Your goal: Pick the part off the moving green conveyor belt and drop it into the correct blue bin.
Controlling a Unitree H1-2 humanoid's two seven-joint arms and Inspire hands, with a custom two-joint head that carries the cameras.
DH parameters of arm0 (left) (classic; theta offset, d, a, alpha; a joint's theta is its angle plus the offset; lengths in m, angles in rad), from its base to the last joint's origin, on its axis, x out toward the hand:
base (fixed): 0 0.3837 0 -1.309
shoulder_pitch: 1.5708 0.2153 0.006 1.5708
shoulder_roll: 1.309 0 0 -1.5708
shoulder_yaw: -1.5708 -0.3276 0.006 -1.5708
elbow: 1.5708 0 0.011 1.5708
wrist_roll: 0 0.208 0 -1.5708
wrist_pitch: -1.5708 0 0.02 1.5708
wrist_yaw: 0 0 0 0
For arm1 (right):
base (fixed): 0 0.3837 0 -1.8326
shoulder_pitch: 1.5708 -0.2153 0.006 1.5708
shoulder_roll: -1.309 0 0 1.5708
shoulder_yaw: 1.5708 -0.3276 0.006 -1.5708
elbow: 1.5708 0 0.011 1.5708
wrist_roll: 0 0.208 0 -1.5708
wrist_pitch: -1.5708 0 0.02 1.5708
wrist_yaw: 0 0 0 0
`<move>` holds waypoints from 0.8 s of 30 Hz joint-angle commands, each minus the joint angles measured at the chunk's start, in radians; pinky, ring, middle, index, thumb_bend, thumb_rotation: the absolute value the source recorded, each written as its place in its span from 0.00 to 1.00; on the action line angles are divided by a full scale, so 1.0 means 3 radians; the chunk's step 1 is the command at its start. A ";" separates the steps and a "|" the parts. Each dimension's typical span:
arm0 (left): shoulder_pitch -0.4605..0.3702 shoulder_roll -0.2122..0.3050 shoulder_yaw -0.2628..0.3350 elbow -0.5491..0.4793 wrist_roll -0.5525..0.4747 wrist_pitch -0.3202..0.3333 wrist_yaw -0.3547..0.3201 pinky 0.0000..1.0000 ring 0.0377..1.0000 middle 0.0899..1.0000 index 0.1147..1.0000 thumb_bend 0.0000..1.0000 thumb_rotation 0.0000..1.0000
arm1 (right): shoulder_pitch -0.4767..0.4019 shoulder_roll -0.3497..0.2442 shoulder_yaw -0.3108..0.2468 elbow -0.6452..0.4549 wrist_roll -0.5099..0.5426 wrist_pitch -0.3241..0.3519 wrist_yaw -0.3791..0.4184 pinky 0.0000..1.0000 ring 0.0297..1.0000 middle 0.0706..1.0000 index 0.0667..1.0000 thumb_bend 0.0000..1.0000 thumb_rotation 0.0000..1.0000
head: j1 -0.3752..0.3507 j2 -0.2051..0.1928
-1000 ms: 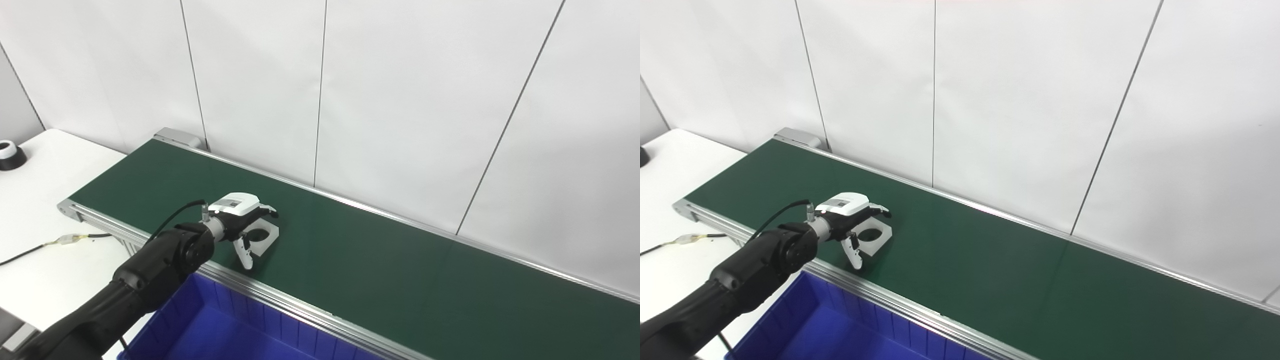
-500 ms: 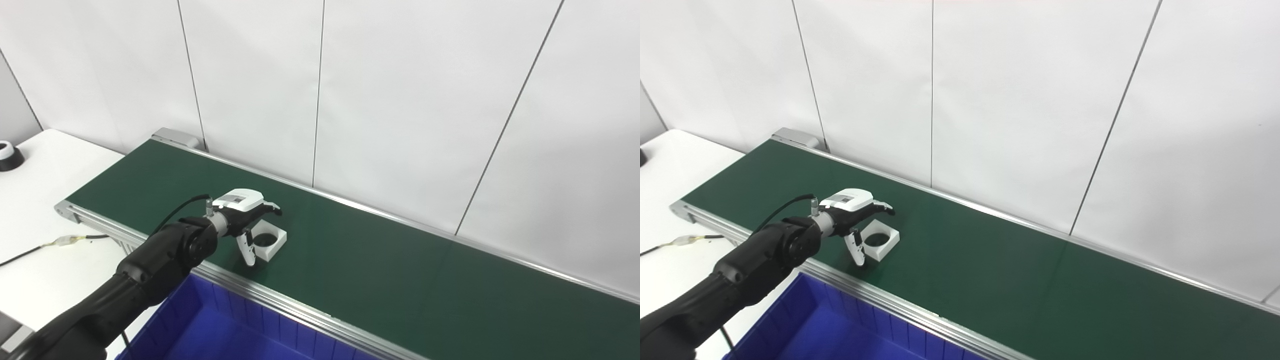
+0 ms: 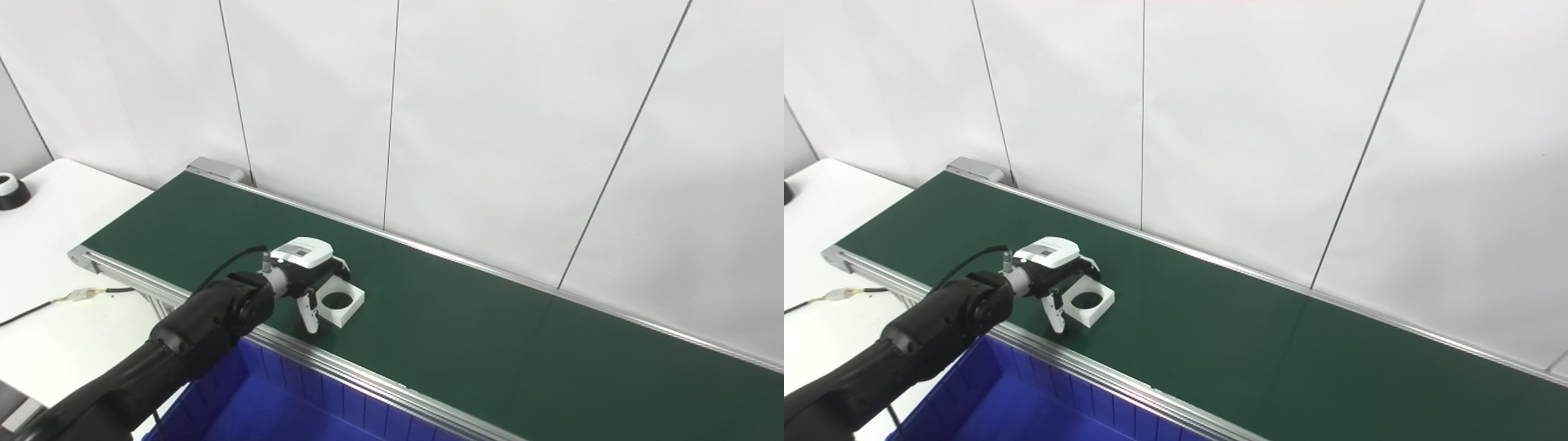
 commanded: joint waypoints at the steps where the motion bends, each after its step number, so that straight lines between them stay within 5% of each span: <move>1: -0.0057 0.0007 -0.0079 0.0082 0.0093 -0.0178 0.0130 0.68 0.70 0.74 0.69 0.82 0.00 | 0.0005 0.0000 -0.0019 -0.0108 0.0032 -0.0071 0.0011 0.71 0.80 0.85 0.90 0.63 0.39 | 0.0003 0.0003; 6: -0.0108 -0.0080 -0.0237 0.0331 0.0215 -0.0365 0.0338 0.63 0.64 0.63 0.61 0.81 0.00 | 0.0001 0.0000 -0.0021 -0.0108 0.0017 -0.0076 0.0009 0.71 0.80 0.84 0.90 0.64 0.41 | -0.0009 -0.0003; 7: -0.0119 -0.0097 -0.0254 0.0389 0.0216 -0.0408 0.0392 0.62 0.61 0.55 0.52 0.67 0.00 | 0.0002 0.0001 -0.0021 -0.0111 0.0017 -0.0072 0.0008 0.71 0.80 0.85 0.90 0.64 0.41 | -0.0009 -0.0003; 9: -0.0153 -0.0135 -0.0316 0.0560 0.0267 -0.0515 0.0577 0.55 0.50 0.43 0.44 0.54 0.00 | 0.0001 0.0005 -0.0021 -0.0106 0.0021 -0.0072 0.0008 0.71 0.80 0.85 0.90 0.65 0.40 | -0.0020 -0.0003; 14: -0.0183 -0.0184 -0.0391 0.0652 0.0275 -0.0581 0.0671 0.51 0.47 0.40 0.43 0.52 0.00 | 0.0001 0.0007 -0.0019 -0.0101 -0.0005 -0.0078 -0.0004 0.71 0.79 0.84 0.90 0.66 0.42 | -0.0024 0.0003; 24: -0.0190 -0.0165 -0.0404 0.0542 0.0234 -0.0564 0.0631 0.59 0.53 0.47 0.41 0.52 0.00 | 0.0003 0.0013 -0.0018 -0.0114 -0.0022 -0.0065 -0.0006 0.70 0.79 0.84 0.89 0.67 0.44 | -0.0034 0.0007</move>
